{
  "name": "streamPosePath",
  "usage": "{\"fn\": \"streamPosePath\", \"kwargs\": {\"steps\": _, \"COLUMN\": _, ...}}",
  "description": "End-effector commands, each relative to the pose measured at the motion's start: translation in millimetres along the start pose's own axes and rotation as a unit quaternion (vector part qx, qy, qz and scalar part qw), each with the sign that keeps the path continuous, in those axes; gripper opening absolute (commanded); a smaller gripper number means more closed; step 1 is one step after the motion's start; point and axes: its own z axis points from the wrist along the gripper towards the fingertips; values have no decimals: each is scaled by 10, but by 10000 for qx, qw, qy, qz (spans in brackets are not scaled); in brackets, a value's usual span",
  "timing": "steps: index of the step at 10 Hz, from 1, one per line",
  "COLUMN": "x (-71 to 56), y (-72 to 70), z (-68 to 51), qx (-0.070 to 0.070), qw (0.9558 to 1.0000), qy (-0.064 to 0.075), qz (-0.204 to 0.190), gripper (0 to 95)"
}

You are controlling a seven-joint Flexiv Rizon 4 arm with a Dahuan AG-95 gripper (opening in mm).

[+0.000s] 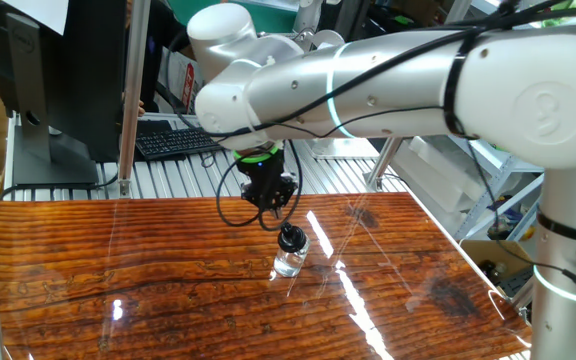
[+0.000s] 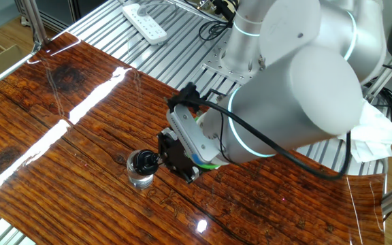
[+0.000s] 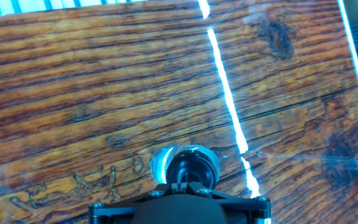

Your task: Screw the lid onto the jar

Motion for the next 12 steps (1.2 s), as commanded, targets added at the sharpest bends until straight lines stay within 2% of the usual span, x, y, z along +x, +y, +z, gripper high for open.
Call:
{"fn": "streamPosePath", "kwargs": {"steps": 1, "x": 0, "y": -1, "z": 2, "qx": 50, "qw": 10000, "qy": -20, "qz": 24, "gripper": 0}}
{"fn": "streamPosePath", "kwargs": {"steps": 4, "x": 1, "y": 22, "z": 34, "qx": 98, "qw": 9999, "qy": -41, "qz": 92, "gripper": 0}}
{"fn": "streamPosePath", "kwargs": {"steps": 12, "x": -46, "y": -10, "z": 116, "qx": 73, "qw": 9999, "qy": -78, "qz": 83, "gripper": 0}}
